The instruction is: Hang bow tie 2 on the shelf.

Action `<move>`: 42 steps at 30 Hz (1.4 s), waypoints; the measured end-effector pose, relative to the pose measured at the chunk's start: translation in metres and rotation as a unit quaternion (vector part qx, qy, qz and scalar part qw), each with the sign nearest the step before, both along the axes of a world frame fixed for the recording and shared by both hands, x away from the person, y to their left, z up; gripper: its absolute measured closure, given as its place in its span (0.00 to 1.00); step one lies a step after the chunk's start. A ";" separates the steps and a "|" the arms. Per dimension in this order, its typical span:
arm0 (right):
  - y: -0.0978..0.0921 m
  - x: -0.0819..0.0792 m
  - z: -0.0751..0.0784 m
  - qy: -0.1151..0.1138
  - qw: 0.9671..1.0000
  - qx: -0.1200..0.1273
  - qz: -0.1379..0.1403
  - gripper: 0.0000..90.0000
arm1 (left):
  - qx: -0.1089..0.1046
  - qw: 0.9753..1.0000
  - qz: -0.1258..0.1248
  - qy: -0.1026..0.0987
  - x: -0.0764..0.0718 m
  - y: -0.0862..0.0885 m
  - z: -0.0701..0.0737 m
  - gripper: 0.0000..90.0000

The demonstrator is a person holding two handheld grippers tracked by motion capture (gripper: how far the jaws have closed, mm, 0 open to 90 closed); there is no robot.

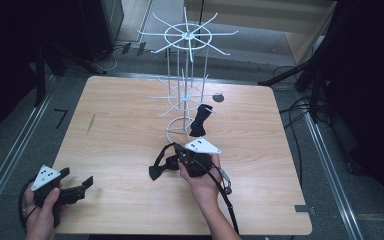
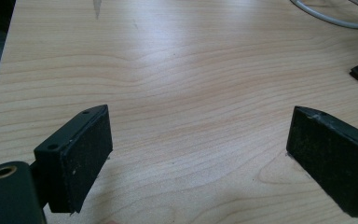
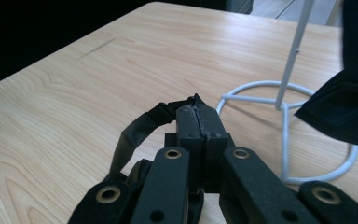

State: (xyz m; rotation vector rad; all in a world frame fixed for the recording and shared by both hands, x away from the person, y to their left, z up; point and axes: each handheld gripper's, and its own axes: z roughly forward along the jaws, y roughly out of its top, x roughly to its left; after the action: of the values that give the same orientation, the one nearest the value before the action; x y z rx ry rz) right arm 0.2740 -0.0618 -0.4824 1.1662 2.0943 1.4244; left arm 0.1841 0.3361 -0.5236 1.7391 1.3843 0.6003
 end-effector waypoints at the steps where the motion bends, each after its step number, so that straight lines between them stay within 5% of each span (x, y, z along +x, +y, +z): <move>1: -0.002 -0.001 0.002 -0.003 1.000 0.002 -0.002 1.00 | 0.000 1.000 0.000 0.000 0.000 0.000 0.000 0.08; 42: -0.042 -0.017 0.049 -0.054 0.998 0.031 -0.029 1.00 | 0.001 1.000 0.000 0.001 0.000 0.000 0.000 0.08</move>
State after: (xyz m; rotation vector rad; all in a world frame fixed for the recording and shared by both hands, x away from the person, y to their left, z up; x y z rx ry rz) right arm 0.2569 -0.1034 -0.4336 1.1374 1.9392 1.5011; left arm 0.1836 0.3357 -0.5234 1.7423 1.3867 0.6003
